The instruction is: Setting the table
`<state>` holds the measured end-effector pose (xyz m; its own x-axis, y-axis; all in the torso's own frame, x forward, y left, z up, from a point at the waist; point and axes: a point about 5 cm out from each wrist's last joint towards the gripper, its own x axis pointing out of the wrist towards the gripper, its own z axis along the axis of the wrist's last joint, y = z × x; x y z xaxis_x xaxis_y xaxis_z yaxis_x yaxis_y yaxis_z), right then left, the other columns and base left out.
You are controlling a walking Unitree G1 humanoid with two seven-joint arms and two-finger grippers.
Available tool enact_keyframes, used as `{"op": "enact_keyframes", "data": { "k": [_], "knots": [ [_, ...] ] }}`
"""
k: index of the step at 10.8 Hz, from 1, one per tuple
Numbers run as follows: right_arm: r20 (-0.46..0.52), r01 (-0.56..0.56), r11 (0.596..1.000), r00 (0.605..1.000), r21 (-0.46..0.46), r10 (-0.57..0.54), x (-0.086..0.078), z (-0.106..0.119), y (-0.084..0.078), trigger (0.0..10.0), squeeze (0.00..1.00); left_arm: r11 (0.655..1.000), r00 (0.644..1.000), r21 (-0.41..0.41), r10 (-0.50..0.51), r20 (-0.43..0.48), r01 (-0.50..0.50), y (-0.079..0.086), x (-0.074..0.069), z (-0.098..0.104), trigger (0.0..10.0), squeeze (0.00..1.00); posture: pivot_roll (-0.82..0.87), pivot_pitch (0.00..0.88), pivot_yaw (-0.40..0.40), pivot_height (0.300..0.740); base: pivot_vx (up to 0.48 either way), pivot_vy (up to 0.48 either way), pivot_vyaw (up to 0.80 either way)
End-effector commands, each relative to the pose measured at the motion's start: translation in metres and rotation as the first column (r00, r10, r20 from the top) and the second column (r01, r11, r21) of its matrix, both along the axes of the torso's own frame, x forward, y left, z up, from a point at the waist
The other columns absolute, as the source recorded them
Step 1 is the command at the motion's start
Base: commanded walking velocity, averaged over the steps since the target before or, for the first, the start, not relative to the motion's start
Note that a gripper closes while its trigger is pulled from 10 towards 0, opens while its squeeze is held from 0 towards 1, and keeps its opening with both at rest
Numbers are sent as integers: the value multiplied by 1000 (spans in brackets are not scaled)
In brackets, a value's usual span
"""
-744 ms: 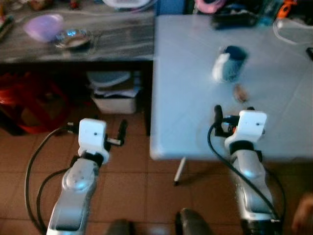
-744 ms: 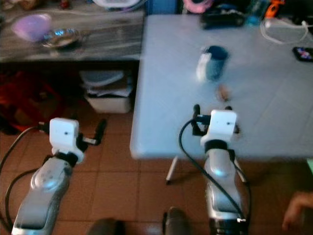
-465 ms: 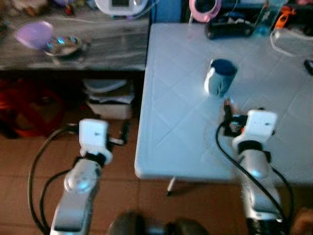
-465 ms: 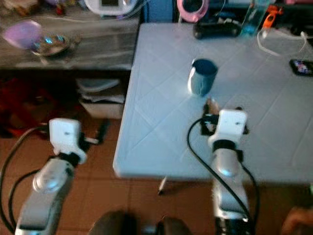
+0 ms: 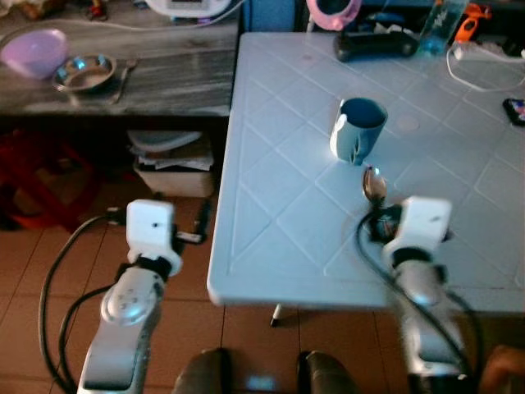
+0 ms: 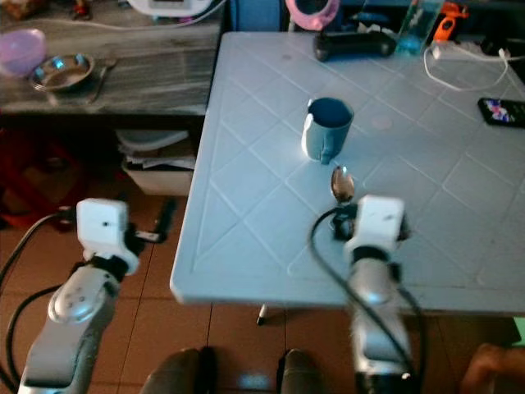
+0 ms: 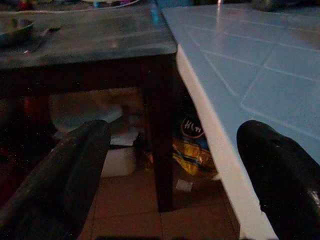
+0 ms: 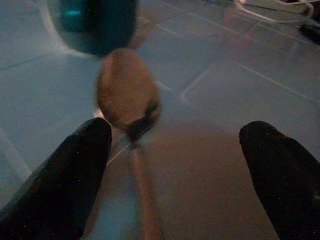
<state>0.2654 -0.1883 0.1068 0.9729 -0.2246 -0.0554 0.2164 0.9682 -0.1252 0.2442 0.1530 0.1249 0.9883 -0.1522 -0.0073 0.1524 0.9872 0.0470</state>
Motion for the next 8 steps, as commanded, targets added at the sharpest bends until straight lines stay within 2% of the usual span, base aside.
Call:
{"op": "enact_keyframes", "data": {
  "k": [1,3,5,6,7,8],
  "knots": [
    [-22,17,1000,1000,-15,-17,-3,-1,-5,10000,0,1000,1000,5,6,2,-6,1,-2,2,10000,0,28,193,16,740,0,0,0],
    [-16,29,999,999,-21,-29,-4,2,-11,10000,0,1000,1000,1,4,1,-4,-1,-2,2,10000,0,20,202,16,740,0,0,0],
    [-70,44,999,996,-28,-46,-13,-6,-12,10000,0,1000,1000,3,6,-2,-6,-1,-3,2,10000,0,19,210,13,740,0,0,0],
    [-93,48,999,994,-9,-49,-14,-8,-13,0,0,1000,1000,4,9,-8,-9,0,-4,1,10000,0,17,215,14,740,0,0,0],
    [-90,9,1000,996,26,-7,-9,-6,-11,0,0,1000,1000,5,9,-11,-9,-1,-5,0,10000,0,15,223,13,740,0,0,0],
    [-105,-65,994,992,89,74,-4,-7,-5,2627,0,1000,1000,5,10,-14,-10,-1,-6,0,10000,0,15,228,12,740,0,0,0]
  ]
}}
